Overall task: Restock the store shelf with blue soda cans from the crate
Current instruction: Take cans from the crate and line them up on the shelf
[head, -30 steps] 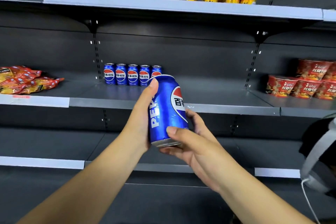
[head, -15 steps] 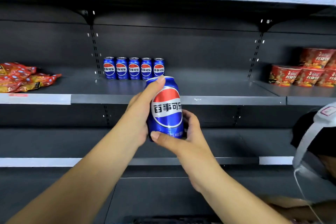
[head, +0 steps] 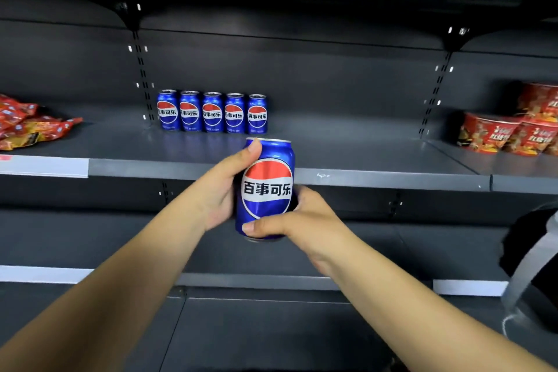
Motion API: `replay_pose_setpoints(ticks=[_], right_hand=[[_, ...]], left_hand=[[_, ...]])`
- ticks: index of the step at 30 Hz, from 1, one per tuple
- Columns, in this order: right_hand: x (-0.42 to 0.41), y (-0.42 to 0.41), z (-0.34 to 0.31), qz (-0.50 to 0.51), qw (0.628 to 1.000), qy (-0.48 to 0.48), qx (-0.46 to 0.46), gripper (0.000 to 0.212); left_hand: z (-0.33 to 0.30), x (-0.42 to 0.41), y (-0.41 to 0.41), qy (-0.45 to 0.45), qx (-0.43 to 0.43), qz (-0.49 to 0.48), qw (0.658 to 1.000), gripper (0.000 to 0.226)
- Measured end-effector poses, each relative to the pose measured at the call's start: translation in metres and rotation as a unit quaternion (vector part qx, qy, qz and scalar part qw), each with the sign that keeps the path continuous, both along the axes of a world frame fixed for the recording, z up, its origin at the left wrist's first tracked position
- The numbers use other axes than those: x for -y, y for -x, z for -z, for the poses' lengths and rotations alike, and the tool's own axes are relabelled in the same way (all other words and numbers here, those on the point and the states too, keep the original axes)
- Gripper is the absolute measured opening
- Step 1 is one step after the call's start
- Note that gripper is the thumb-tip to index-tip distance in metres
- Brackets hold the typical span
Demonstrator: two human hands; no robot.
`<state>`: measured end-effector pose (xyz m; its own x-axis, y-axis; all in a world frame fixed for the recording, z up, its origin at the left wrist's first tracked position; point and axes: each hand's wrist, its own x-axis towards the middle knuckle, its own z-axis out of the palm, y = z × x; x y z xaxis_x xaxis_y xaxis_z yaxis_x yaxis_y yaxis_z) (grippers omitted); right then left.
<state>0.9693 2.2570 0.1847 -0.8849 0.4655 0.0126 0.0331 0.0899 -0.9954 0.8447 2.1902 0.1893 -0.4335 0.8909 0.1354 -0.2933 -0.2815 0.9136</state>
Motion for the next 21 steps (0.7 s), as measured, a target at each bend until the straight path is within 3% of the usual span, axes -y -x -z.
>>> replay_pose_setpoints(ticks=[3,6,8,11,17,21], right_hand=[[-0.023,0.016,-0.001,0.026,0.999,-0.033,-0.008,0.043],[-0.048,0.036,-0.009,0.07,0.994,-0.08,-0.023,0.047],[-0.066,0.055,-0.014,0.101,0.99,-0.097,-0.021,0.054],[-0.091,0.09,-0.012,0.149,0.984,-0.1,-0.011,0.068],[-0.124,0.159,0.004,0.209,0.976,-0.065,-0.01,0.06],[-0.15,0.191,0.016,0.239,0.97,-0.036,-0.003,0.06]], left_hand=[[0.002,-0.015,0.016,0.005,-0.042,-0.024,0.999,0.071],[0.01,-0.027,0.046,0.101,-0.066,-0.123,0.985,0.066],[0.016,-0.035,0.069,0.158,-0.081,-0.202,0.963,0.049],[0.018,-0.05,0.099,0.175,-0.124,-0.271,0.938,0.017],[0.014,-0.078,0.17,0.191,-0.273,-0.264,0.905,0.022],[0.015,-0.099,0.212,0.205,-0.258,-0.231,0.916,0.025]])
